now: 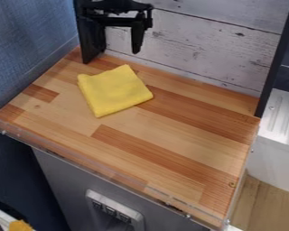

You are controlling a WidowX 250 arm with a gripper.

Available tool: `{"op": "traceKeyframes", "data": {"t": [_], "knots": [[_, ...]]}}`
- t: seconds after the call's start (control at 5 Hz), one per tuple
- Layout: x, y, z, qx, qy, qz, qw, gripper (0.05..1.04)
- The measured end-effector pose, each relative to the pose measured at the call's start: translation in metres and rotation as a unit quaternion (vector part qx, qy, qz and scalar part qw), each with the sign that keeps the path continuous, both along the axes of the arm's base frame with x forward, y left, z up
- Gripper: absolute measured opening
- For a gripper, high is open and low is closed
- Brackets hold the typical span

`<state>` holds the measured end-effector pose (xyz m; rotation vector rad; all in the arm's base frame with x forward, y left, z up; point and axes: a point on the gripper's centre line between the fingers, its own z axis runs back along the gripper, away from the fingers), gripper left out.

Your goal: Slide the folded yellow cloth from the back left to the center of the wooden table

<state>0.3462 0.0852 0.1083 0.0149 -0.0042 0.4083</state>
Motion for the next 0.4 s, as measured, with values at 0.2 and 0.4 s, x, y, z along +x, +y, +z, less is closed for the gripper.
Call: {"op": "traceKeyframes", "data": {"t": [0.2, 0.4], "knots": [[0.005, -0.003, -0.013, 0.004, 0.003, 0.015, 0.9999, 0.646], [0.009, -0.009, -0.024, 0.007, -0.001, 0.024, 0.9997, 0.354]]}}
